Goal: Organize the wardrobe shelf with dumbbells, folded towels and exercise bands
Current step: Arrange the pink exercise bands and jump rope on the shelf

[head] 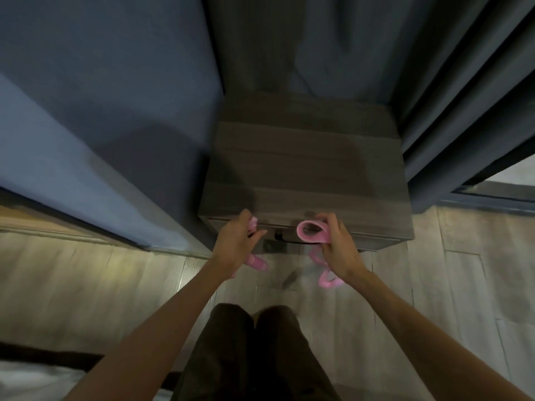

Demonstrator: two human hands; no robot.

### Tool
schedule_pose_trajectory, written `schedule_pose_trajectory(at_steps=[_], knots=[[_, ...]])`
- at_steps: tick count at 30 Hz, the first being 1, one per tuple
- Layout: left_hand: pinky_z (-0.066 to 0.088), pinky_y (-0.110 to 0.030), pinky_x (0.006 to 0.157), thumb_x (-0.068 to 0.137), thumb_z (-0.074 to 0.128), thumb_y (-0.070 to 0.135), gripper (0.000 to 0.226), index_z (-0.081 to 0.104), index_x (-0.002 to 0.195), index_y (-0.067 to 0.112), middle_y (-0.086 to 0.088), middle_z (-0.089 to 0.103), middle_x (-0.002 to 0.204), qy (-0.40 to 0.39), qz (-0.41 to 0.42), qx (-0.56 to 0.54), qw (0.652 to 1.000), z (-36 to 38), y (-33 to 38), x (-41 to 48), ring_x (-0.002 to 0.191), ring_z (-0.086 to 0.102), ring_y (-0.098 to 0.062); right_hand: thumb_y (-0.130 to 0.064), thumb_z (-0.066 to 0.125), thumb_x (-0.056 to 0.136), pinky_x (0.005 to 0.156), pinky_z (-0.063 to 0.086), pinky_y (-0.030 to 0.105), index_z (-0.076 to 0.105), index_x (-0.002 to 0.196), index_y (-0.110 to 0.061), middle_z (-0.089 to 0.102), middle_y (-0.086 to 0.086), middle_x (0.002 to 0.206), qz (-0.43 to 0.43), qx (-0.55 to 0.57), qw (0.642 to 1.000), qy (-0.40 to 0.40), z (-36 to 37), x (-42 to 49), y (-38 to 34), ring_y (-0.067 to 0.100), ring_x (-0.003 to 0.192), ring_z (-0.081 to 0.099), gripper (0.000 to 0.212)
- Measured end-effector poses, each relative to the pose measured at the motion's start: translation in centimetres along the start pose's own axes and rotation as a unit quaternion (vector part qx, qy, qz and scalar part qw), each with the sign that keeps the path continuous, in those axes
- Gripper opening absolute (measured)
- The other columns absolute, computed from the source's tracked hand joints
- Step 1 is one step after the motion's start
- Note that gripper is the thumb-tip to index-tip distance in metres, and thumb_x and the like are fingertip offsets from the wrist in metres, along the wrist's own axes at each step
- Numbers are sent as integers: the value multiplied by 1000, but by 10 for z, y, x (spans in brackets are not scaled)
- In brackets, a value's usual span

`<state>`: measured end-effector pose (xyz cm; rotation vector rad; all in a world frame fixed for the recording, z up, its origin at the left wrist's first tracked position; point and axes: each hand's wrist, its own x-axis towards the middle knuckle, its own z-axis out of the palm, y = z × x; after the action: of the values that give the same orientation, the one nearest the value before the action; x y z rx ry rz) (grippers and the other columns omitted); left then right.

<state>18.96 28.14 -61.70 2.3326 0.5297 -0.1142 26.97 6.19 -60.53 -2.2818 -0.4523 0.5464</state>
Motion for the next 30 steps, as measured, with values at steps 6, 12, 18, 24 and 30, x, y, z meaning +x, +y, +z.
schedule_pose_trajectory(at_steps=[6,12,18,24,30], knots=[[51,-34,57,94,56,35,22,45,90,16,1,55,70,-4,-11,-101,995,-78,62,-41,58,57,-14,11,53,83,69,42,20,38,126,-15,53,13,125,-49,-9,999,-6,-56,-20,-93,20,96,55,52],[52,-39,71,99,44,33,19,46,95,15,-2,59,85,-3,-28,-158,987,-162,108,-95,78,63,-18,6,62,81,64,42,4,32,116,-24,50,-4,109,-113,52,987,-99,-110,-45,-200,7,88,56,55],[50,-33,69,99,43,35,15,45,91,22,1,62,86,84,-43,-161,982,-225,113,-147,77,62,-16,-10,64,88,59,45,8,39,115,-23,57,-16,93,-189,53,962,-191,-112,-64,-278,-8,73,61,39],[49,-21,63,99,44,37,21,47,93,18,0,68,83,156,-96,-189,965,-281,74,-194,71,64,-11,-14,66,88,58,45,9,45,112,-26,61,-5,103,-242,16,931,-273,-55,-68,-349,-1,80,62,34],[54,-50,79,98,45,36,27,50,98,9,-8,68,86,223,-140,-235,936,-342,10,-232,79,66,-24,-21,65,89,51,44,10,43,110,-34,55,-11,84,-284,7,908,-307,31,-66,-424,-1,67,59,33]])
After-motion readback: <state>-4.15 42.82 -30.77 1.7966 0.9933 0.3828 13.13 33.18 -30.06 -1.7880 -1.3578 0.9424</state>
